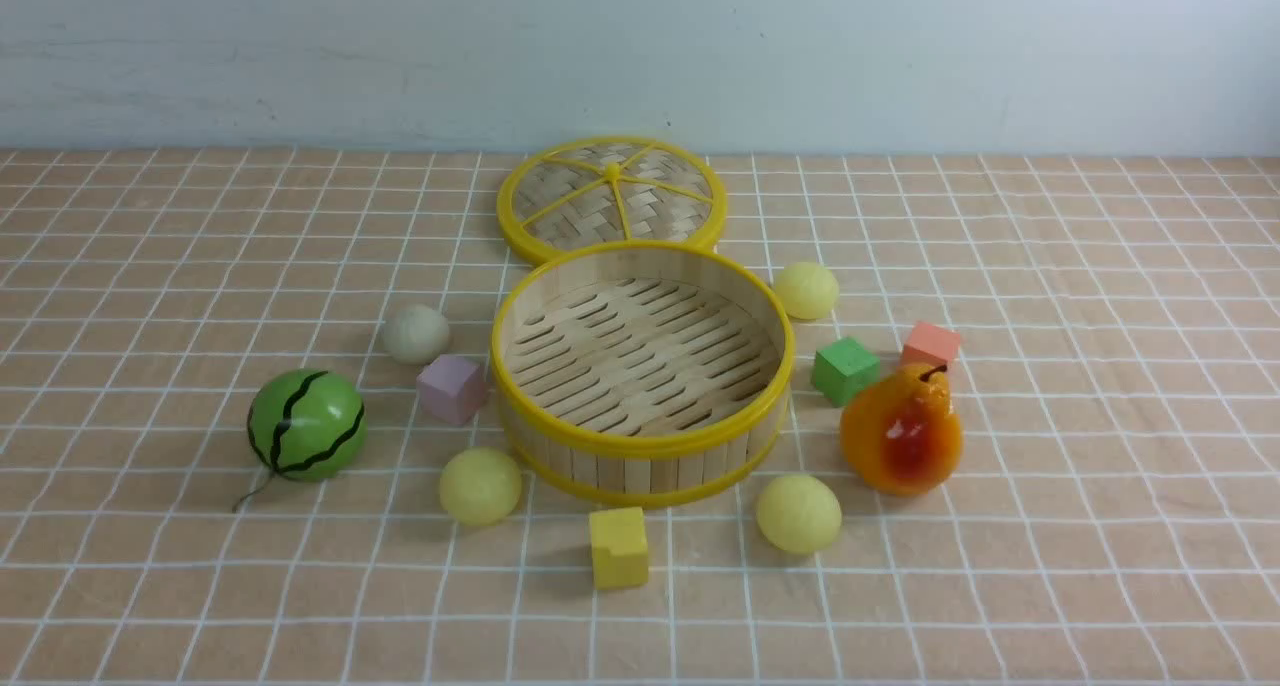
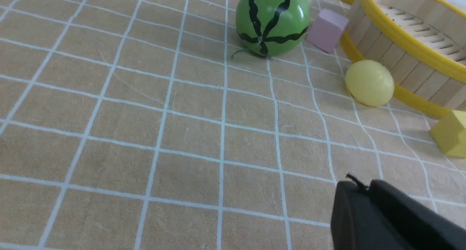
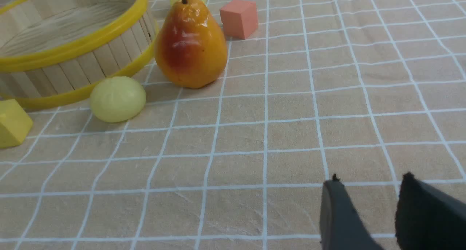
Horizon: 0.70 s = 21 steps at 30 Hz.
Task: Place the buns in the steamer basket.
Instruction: Use the left arm to grab a steamed stuffed bun
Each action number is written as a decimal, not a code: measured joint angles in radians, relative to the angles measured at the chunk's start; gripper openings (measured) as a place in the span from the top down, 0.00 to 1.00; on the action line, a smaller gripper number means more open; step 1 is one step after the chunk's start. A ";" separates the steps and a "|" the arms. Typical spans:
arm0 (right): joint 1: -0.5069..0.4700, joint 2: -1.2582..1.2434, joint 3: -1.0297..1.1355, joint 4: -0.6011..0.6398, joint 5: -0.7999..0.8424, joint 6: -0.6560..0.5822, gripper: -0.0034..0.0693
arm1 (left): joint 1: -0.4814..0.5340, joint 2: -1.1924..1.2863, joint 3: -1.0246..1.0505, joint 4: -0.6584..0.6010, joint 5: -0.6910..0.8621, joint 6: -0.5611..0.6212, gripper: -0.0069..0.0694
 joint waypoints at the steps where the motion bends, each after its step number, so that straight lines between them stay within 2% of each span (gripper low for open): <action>1: 0.000 0.000 0.000 0.000 0.000 0.000 0.62 | 0.000 0.000 0.000 0.000 0.000 0.000 0.84; 21: 0.000 0.000 0.000 0.000 0.000 0.000 0.62 | 0.000 0.000 0.000 0.000 -0.004 0.000 0.83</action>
